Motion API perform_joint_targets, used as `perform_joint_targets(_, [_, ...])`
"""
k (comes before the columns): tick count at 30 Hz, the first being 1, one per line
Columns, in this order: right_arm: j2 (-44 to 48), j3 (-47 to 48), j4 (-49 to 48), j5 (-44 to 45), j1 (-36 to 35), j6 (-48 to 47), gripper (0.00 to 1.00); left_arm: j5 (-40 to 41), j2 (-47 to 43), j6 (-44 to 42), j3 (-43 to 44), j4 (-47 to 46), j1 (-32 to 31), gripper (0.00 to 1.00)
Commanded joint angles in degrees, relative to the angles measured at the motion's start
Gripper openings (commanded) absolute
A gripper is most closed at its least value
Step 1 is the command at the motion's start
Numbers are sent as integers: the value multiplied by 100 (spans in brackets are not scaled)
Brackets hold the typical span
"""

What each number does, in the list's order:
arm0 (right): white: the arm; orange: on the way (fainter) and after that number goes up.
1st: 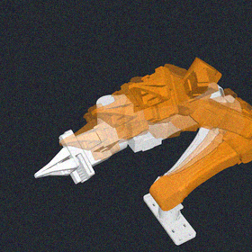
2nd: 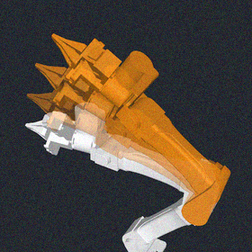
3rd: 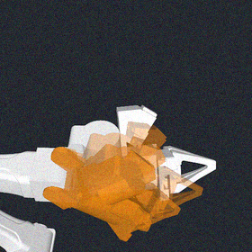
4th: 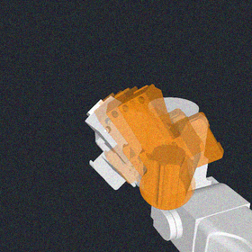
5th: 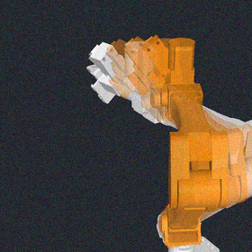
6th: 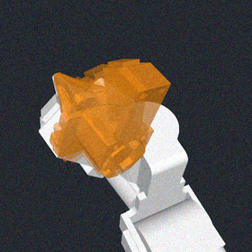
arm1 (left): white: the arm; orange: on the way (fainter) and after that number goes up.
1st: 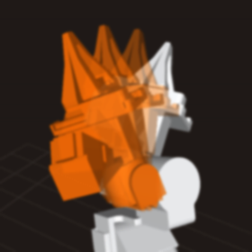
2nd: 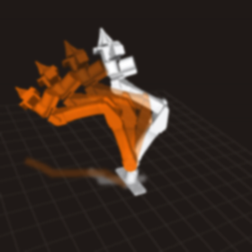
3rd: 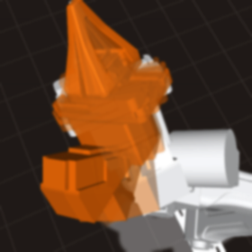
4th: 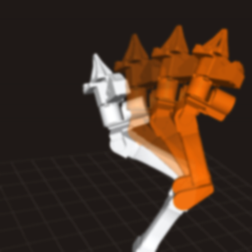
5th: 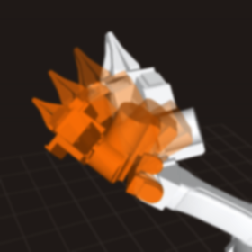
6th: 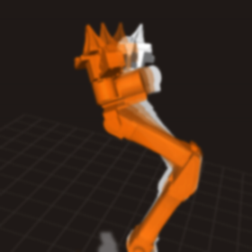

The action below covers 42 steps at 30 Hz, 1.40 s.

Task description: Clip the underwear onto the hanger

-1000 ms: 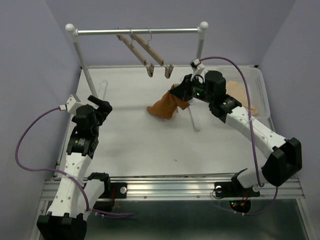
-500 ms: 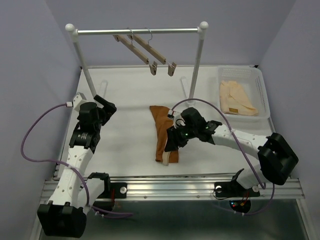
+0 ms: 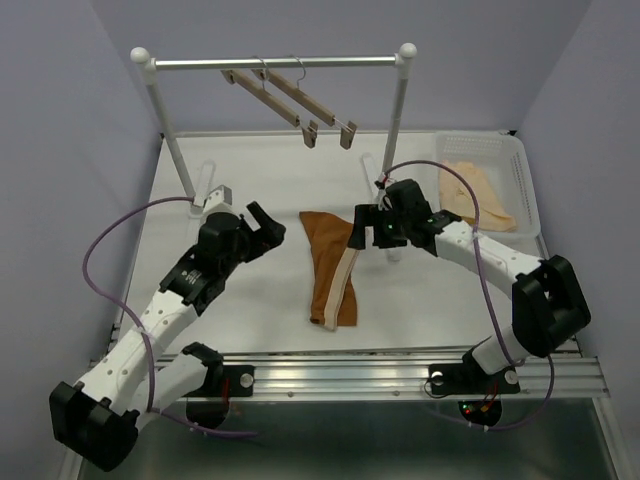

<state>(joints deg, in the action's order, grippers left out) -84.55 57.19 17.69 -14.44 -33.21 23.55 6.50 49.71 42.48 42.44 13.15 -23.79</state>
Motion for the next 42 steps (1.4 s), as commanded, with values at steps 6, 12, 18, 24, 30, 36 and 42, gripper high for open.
perform_joint_targets(6, [-1370,1267,-178,1232,183,290,92,675,723,-100,150,389,-2803,99])
perform_joint_targets(12, [-1863,1479,-170,1839,183,475,84,1432,2365,-494,1099,820,-4914,99])
perform_joint_targets(18, [-1933,1435,-170,1936,183,528,82,1775,3983,-890,2013,1260,-5390,98])
perform_joint_targets(24, [-2047,1435,-187,1840,183,528,79,1608,4090,-1022,1865,936,-5470,92])
perform_joint_targets(30, [-2083,1470,-187,1830,183,519,79,1653,4204,-996,1602,1058,-5461,79])
perform_joint_targets(36, [-2127,1497,-196,1760,183,510,79,1617,4170,-952,1312,1243,-5408,75])
perform_joint_targets(42, [-2144,1523,-196,1672,183,484,79,1697,4318,-1022,1144,1252,-5259,67])
